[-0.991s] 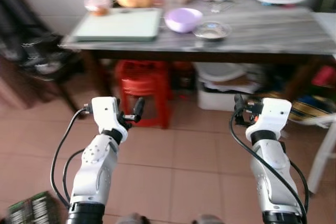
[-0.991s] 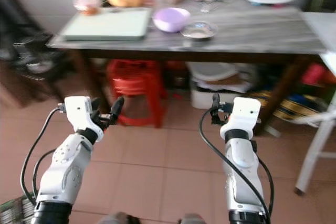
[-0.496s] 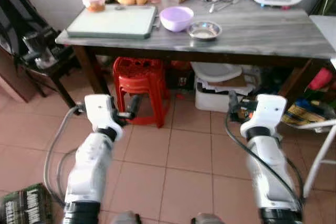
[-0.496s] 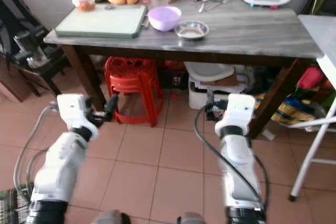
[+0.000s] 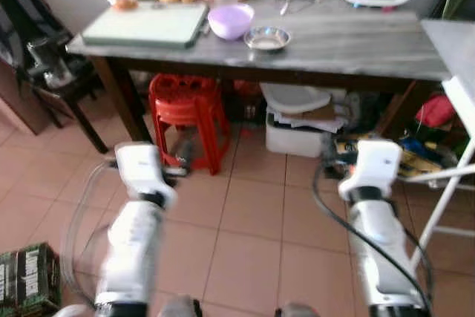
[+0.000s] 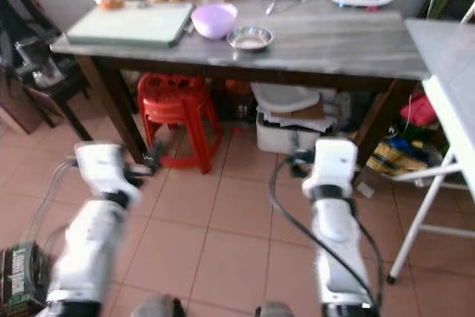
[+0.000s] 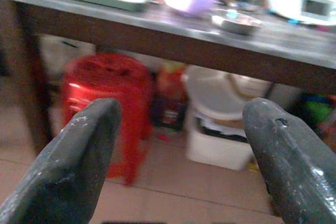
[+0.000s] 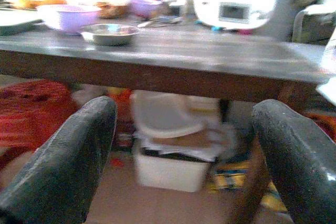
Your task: Setting the table
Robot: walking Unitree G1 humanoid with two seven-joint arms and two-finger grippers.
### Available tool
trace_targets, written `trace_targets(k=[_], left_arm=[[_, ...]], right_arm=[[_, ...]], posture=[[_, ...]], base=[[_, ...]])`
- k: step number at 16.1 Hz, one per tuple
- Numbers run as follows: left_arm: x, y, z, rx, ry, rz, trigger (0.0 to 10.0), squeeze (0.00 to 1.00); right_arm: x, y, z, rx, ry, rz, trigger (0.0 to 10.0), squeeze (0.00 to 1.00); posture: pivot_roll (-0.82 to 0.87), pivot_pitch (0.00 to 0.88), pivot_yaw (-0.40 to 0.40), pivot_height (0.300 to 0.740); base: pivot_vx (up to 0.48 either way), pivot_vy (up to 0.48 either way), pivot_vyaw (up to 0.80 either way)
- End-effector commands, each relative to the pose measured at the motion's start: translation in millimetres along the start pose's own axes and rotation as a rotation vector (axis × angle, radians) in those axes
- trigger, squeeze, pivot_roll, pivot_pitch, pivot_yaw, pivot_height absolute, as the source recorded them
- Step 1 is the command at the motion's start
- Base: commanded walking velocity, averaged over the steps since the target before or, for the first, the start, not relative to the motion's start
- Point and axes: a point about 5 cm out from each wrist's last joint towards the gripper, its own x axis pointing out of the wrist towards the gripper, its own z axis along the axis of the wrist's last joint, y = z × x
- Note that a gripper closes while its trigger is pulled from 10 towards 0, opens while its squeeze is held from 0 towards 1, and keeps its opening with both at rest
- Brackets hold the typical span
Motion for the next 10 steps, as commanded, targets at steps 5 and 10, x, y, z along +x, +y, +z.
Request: trace_targets(k=[5,10], left_arm=[[1.5,9.7,10.1,0.027,-0.036,0.028,10.0,0.00],[1.2,18.6,10.7,0.107,-0.054,0.079,10.0,0.00]], right_arm=[[2.9,2.1,6.4,-0.018,-0.047,-0.007,10.0,0.00],[-4.6,8.2,3.2,-0.023,-0.073,-0.014,10.0,0.00]], posture=[[-0.03,0.000,0.041,0.740],[-0.03,0.000,0.045,0.740]], base=[[0.000,-0.375,0.00],[0.000,-0.293,0.00]])
